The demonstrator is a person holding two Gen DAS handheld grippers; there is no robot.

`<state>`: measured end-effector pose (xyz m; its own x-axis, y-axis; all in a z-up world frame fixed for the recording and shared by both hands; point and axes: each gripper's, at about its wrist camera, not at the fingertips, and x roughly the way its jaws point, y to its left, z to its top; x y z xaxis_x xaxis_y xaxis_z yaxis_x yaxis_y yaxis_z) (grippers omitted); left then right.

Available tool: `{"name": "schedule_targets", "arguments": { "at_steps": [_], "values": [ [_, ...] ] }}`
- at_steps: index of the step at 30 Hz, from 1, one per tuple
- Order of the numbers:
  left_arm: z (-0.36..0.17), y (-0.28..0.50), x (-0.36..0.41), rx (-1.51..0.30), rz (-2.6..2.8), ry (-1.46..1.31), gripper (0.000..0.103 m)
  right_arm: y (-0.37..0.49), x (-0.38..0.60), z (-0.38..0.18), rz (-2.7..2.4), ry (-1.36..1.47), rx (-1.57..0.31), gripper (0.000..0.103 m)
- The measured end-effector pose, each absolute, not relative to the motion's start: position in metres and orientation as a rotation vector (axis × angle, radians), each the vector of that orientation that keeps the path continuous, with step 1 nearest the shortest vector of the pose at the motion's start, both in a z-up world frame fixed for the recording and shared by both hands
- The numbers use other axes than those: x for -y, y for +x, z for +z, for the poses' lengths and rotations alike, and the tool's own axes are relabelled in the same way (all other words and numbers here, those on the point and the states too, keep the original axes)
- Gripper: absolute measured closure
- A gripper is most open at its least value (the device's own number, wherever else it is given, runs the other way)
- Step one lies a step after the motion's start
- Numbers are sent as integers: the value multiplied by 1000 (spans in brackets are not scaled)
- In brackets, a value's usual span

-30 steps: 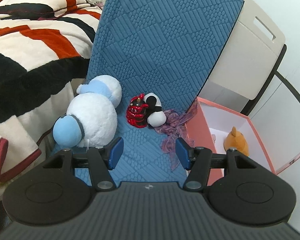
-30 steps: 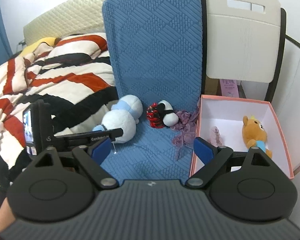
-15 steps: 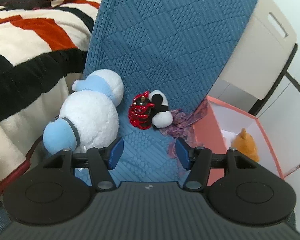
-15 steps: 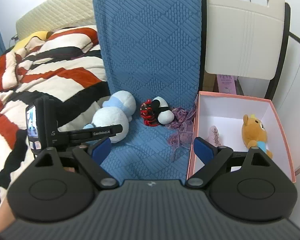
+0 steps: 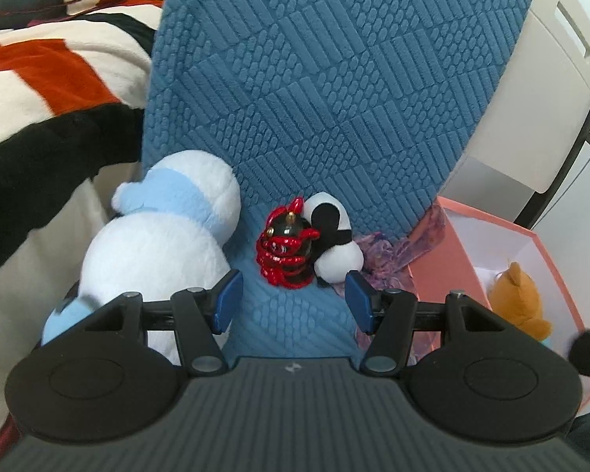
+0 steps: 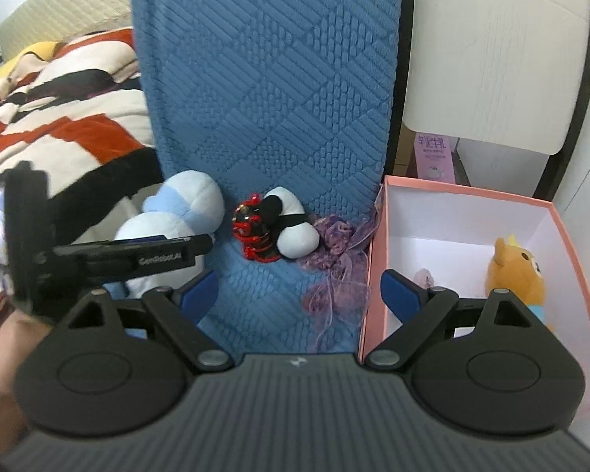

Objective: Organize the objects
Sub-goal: 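Grasp the red lion figure with the left tool while the right tool grasps the panda plush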

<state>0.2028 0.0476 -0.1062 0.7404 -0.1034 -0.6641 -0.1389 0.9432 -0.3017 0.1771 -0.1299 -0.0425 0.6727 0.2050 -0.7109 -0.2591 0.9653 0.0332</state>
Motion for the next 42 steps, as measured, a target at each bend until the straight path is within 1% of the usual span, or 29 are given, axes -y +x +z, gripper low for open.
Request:
{"name": "schedule_targets", "arguments": {
  "at_steps": [5, 10, 18, 19, 22, 24, 28, 30, 37, 42],
  "values": [
    [-121, 228, -47, -755, 6, -318, 40, 215, 119, -70, 238, -94, -800, 12],
    [-135, 247, -47, -766, -8, -308, 41, 258, 113, -95, 229, -58, -812, 12],
    [-160, 282, -41, -805, -33, -291, 52, 306, 106, -122, 360, -17, -760, 12],
    [-162, 285, -40, -806, -33, -283, 53, 311, 106, -124, 385, -3, -752, 12],
    [-167, 296, -37, -802, -31, -267, 53, 328, 104, -133, 421, 20, -756, 16],
    [-172, 303, -37, -804, -12, -271, 53, 338, 101, -141, 426, 18, -766, 26],
    [-180, 314, -37, -814, -1, -265, 53, 355, 100, -158, 451, 61, -805, 29],
    [-184, 317, -36, -808, 12, -249, 52, 362, 102, -165, 474, 85, -818, 33],
    [-190, 326, -40, -794, 7, -293, 51, 377, 109, -187, 504, 198, -882, 31],
    [-194, 321, -37, -780, 6, -285, 51, 376, 114, -191, 506, 238, -881, 30]
  ]
}}
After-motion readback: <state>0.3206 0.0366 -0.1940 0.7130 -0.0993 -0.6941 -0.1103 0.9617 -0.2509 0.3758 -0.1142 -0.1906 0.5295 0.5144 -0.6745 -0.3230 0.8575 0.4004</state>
